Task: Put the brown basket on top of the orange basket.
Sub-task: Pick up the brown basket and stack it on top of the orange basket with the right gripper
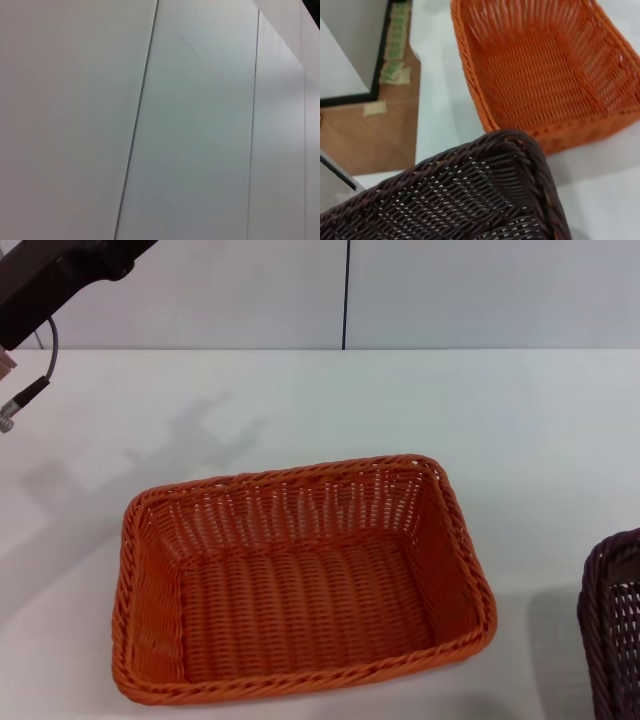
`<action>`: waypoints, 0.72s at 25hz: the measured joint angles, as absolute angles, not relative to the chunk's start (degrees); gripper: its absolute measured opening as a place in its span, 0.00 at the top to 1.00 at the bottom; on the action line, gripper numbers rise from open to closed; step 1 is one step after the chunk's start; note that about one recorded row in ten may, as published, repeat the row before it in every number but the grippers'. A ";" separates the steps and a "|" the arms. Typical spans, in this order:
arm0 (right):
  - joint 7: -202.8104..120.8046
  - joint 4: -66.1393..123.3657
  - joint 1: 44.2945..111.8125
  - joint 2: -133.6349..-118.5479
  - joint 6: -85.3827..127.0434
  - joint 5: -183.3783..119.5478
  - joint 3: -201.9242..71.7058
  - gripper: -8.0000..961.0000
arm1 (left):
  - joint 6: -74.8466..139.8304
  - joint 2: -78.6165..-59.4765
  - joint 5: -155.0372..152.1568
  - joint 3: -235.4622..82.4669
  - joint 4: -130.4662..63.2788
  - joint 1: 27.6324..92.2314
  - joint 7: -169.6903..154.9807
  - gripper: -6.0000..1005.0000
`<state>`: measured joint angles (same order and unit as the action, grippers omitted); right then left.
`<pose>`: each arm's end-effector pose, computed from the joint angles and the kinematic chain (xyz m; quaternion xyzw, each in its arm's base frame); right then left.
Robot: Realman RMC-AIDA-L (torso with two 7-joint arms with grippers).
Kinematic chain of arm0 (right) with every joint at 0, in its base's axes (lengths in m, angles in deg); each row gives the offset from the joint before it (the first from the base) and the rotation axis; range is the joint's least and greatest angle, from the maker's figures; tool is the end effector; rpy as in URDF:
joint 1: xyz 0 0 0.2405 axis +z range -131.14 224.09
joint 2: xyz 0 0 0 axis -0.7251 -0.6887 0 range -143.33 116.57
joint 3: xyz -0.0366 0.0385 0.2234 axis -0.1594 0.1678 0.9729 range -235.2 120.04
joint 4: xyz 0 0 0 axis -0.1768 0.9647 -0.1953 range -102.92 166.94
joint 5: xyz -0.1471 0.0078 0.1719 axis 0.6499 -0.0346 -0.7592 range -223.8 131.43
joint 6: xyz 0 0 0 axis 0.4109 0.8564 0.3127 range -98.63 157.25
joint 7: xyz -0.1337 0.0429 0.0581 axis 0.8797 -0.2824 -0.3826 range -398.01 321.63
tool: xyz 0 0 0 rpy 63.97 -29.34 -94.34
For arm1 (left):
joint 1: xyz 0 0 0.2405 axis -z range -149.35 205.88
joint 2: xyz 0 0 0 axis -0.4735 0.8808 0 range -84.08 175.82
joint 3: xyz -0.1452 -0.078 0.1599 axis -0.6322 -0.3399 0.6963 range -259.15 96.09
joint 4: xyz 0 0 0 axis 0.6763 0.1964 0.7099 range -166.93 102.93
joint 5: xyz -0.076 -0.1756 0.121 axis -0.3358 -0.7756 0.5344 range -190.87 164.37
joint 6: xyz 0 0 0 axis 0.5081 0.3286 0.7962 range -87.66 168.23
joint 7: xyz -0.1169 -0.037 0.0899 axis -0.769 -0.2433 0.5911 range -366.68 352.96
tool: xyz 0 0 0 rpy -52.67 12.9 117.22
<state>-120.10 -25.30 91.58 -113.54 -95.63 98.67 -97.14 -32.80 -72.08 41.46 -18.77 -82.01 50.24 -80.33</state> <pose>0.2044 0.3396 0.1739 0.9945 -0.0391 0.0924 0.0285 -0.1767 0.3805 0.0940 -0.7833 -0.1443 -0.5107 0.3237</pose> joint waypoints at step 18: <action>-120.57 -21.68 91.63 -114.56 -95.01 88.17 -95.25 0.82 | -32.75 -72.08 41.51 -18.86 -81.20 50.41 -80.00 0.26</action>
